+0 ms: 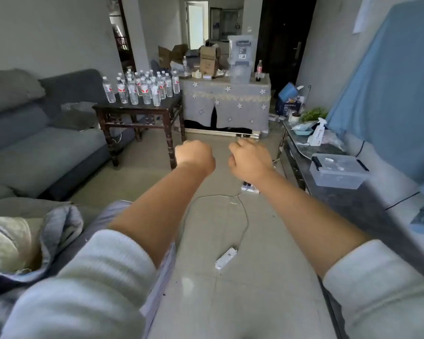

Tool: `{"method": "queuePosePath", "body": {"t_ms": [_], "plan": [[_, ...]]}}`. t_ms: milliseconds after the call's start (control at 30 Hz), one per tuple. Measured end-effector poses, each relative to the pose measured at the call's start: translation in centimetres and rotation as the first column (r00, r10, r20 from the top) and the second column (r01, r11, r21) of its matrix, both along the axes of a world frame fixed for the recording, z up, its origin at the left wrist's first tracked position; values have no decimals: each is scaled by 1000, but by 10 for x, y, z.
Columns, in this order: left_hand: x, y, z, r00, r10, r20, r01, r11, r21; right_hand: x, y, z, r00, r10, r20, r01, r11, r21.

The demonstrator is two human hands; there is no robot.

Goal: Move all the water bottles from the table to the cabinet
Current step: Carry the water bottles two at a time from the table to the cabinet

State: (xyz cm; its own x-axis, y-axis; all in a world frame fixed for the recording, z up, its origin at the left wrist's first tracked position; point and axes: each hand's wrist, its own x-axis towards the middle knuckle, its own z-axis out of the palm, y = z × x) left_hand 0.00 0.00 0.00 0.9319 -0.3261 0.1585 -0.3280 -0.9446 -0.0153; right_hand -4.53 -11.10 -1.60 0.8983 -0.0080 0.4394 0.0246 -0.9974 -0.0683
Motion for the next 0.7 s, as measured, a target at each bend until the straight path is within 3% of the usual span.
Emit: {"method": "queuePosePath", "body": {"t_ms": [233,433,700], "plan": [[116,-9,-43,978,134,-160,-122,989,86,121,-43,-43,957,-36,-287,9,995,-95],[227,-26,-47,961,200,-189,-175,975,141,245,-73,-46,947,-17,-321,-44,982,-181],[382,-18,-56,939,288,-188,-261,953,153,413,-77,-58,961,31,-275,-71,988,-135]]}}
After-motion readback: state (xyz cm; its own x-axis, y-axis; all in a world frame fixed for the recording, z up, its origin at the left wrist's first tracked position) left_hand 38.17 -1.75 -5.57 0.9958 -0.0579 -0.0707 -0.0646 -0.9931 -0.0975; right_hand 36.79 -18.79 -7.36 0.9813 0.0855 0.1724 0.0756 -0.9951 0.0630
